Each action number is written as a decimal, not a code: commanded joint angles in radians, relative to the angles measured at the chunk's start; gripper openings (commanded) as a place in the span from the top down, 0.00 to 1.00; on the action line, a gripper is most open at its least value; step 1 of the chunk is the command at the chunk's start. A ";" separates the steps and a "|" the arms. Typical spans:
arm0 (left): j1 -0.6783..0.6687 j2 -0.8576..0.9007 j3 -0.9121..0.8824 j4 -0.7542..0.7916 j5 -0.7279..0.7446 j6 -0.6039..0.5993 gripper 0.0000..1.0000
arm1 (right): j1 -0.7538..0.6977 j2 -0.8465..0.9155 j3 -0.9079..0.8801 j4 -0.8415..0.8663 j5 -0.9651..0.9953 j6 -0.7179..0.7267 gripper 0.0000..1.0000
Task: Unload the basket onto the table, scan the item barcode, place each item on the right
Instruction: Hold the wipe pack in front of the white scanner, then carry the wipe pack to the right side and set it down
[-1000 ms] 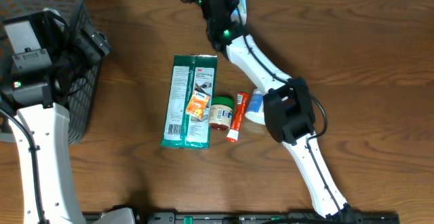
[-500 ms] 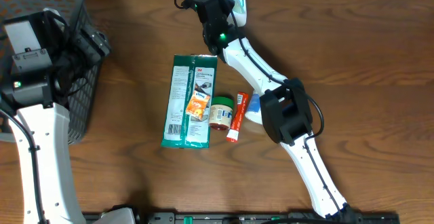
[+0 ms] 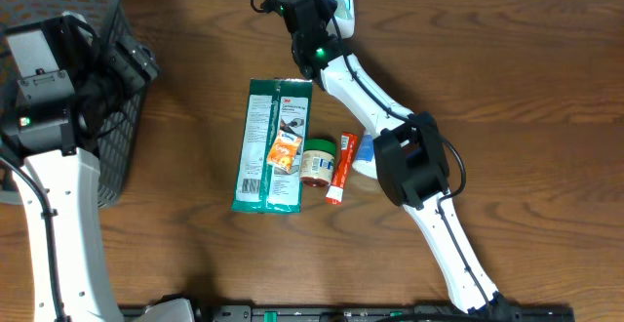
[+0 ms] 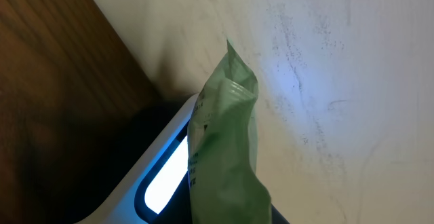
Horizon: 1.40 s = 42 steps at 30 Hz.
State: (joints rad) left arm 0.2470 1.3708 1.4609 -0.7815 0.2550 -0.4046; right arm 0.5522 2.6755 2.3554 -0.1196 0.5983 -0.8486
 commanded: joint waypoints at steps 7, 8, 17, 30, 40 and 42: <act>0.003 -0.005 0.016 0.000 -0.013 0.000 0.15 | 0.000 -0.003 0.021 -0.003 0.019 0.053 0.99; 0.003 -0.005 0.016 0.000 -0.013 0.000 0.15 | 0.000 -0.015 0.021 -0.004 0.025 0.061 0.99; 0.003 -0.005 0.016 0.000 -0.013 0.000 0.14 | -0.004 -0.283 0.021 -0.203 -0.006 0.290 0.99; 0.003 -0.005 0.016 0.000 -0.013 0.000 0.15 | -0.268 -0.785 0.021 -1.131 -0.750 0.580 0.99; 0.003 -0.005 0.016 0.000 -0.013 0.000 0.14 | -0.682 -0.806 -0.030 -1.438 -0.824 0.579 0.99; 0.003 -0.005 0.016 0.000 -0.013 0.000 0.15 | -0.746 -0.799 -0.100 -1.441 -0.824 0.579 0.99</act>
State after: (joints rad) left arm 0.2470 1.3708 1.4609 -0.7818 0.2550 -0.4046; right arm -0.1165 1.8542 2.3272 -1.5517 -0.1871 -0.2905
